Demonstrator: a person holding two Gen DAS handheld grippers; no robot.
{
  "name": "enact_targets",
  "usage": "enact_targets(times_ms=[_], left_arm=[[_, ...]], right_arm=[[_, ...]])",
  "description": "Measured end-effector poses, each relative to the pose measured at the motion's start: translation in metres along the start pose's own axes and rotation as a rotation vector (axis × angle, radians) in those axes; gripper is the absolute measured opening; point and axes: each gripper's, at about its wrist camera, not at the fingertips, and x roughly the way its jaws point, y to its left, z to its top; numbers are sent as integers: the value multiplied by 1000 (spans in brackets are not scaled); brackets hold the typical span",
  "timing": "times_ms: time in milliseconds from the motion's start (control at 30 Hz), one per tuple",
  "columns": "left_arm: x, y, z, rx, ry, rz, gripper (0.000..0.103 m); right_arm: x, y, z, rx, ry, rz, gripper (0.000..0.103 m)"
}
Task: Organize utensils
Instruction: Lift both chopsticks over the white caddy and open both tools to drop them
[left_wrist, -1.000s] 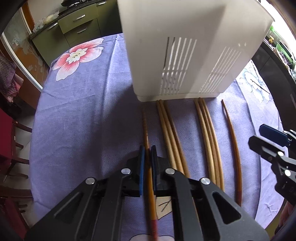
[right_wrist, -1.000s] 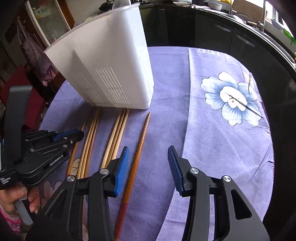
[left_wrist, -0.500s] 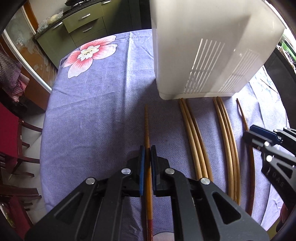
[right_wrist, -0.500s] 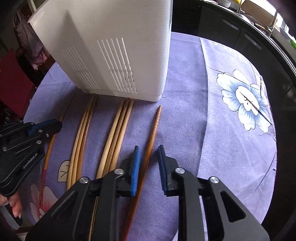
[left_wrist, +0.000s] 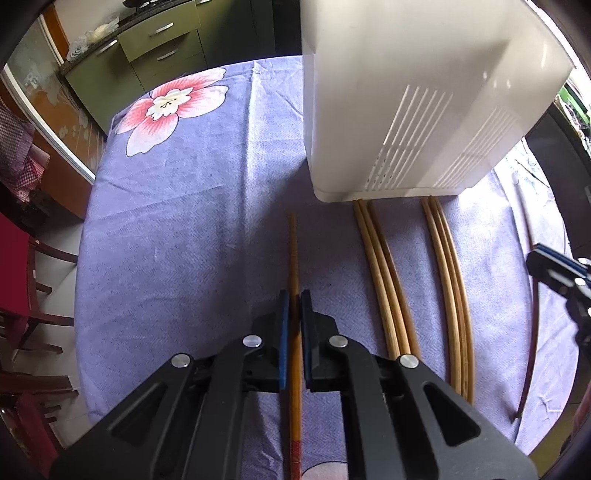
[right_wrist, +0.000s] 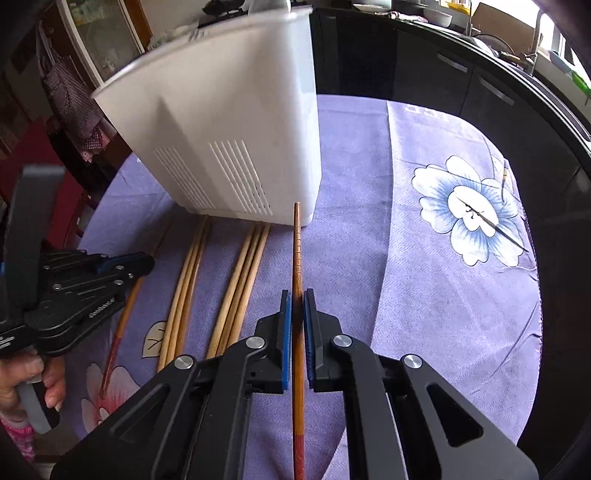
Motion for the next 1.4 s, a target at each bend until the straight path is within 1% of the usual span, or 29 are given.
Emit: enact_targets(times_ms=[100, 233, 367, 400, 500, 700, 900, 1067, 1200, 1300, 1400], left_arm=[[-13, 1, -3, 6, -40, -10, 6], [-46, 4, -8, 22, -119, -31, 6], [-83, 10, -19, 30, -192, -62, 6], [-93, 11, -22, 31, -210, -72, 6], [-116, 17, -28, 39, -256, -78, 6], [-148, 22, -38, 54, -305, -81, 6], [-159, 19, -37, 65, -323, -87, 6], [-168, 17, -29, 72, -336, -103, 6], [-189, 12, -19, 86, -363, -117, 6], [-211, 7, -9, 102, -391, -135, 6], [-241, 2, 2, 118, -439, -144, 6]], right_arm=[[-31, -8, -4, 9, -57, 30, 7], [-63, -16, -9, 19, -114, 58, 7], [-81, -12, -12, 13, -135, 71, 7], [-85, -12, -20, 13, -140, 76, 7], [-96, -10, -25, 11, -167, 90, 7], [-127, 3, -24, -9, -234, 104, 7], [-137, 13, -15, -27, -260, 100, 7], [-146, 15, -2, -27, -271, 116, 7], [-167, 15, 13, -18, -313, 140, 7], [-187, 15, 29, -10, -353, 157, 7], [-206, 13, 47, 7, -394, 181, 7]])
